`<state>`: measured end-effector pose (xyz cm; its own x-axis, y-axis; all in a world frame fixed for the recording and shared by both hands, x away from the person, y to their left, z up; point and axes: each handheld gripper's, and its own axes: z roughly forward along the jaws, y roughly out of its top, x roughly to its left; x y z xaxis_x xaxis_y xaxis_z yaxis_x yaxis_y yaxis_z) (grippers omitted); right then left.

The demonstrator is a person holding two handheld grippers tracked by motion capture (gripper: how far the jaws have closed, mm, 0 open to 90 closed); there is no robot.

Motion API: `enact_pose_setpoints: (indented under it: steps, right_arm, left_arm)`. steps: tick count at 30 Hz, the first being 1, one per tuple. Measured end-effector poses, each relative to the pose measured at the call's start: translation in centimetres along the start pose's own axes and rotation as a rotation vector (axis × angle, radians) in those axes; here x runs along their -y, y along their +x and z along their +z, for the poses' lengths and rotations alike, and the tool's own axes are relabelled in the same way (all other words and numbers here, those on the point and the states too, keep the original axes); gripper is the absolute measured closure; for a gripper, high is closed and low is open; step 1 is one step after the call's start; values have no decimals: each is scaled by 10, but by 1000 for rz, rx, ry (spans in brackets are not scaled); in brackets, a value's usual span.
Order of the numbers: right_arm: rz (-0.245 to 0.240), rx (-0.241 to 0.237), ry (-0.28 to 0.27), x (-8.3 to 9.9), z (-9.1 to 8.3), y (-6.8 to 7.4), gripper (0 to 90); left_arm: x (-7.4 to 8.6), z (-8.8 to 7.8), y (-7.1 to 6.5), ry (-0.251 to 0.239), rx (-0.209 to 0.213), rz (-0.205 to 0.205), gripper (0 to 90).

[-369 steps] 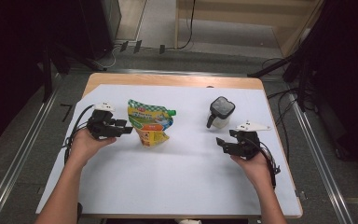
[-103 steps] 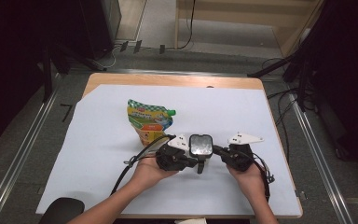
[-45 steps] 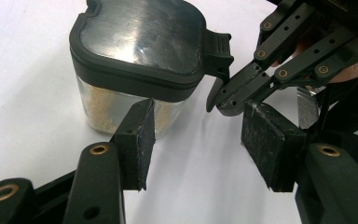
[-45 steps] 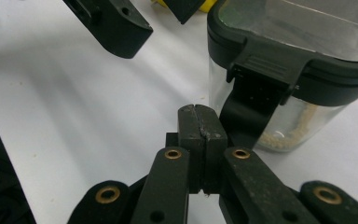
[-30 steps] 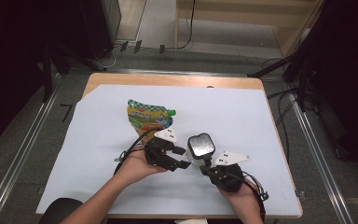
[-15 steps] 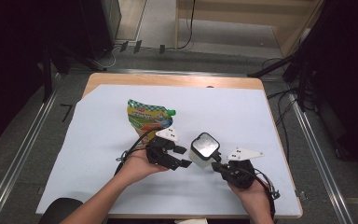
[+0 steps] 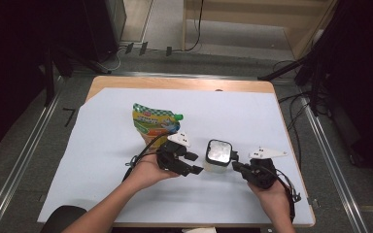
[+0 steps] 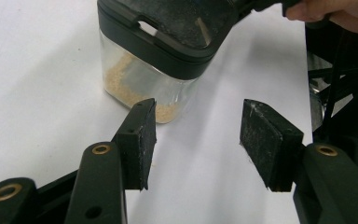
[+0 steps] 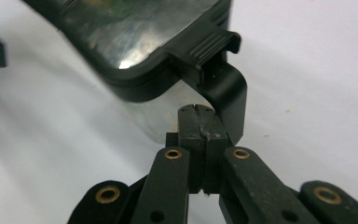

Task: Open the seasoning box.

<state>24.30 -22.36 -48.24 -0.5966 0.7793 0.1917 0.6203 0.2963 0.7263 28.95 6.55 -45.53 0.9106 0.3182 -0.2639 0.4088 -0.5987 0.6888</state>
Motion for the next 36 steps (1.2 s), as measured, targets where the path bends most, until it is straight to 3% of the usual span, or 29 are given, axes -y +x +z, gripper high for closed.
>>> enact_pose_setpoints:
  steps: [4, 6, 11, 13, 16, 20, 22, 27, 36]
  right_arm:
    - [18, 10, -9, -2, 1, -7, 900]
    - [62, -9, -25, -5, 3, -14, 900]
    - [58, 7, -22, -9, 11, -22, 900]
    - [60, 8, -13, -12, 13, -24, 900]
    - [83, -8, -21, -13, 4, -23, 900]
    - [63, 28, -43, -13, -10, -19, 900]
    - [76, 79, -65, -14, -14, -24, 900]
    - [112, 109, -43, -20, 4, -36, 900]
    - [100, 135, -25, -29, 23, -42, 900]
  left_arm:
    - [-1, 1, -1, -18, -1, 9, 464]
    - [-2, 1, -2, -28, -8, 16, 466]
    - [-8, 6, -4, -20, -15, 35, 451]
    - [-12, 6, -3, -22, -6, 25, 450]
    - [-15, 6, -1, -23, -4, 29, 458]
    - [-19, 8, 2, -22, -21, 19, 419]
    - [-22, 8, 5, -37, -23, 14, 405]
    - [-24, 14, 8, -56, -15, 12, 314]
    - [-23, 25, 9, -61, -18, 21, 280]
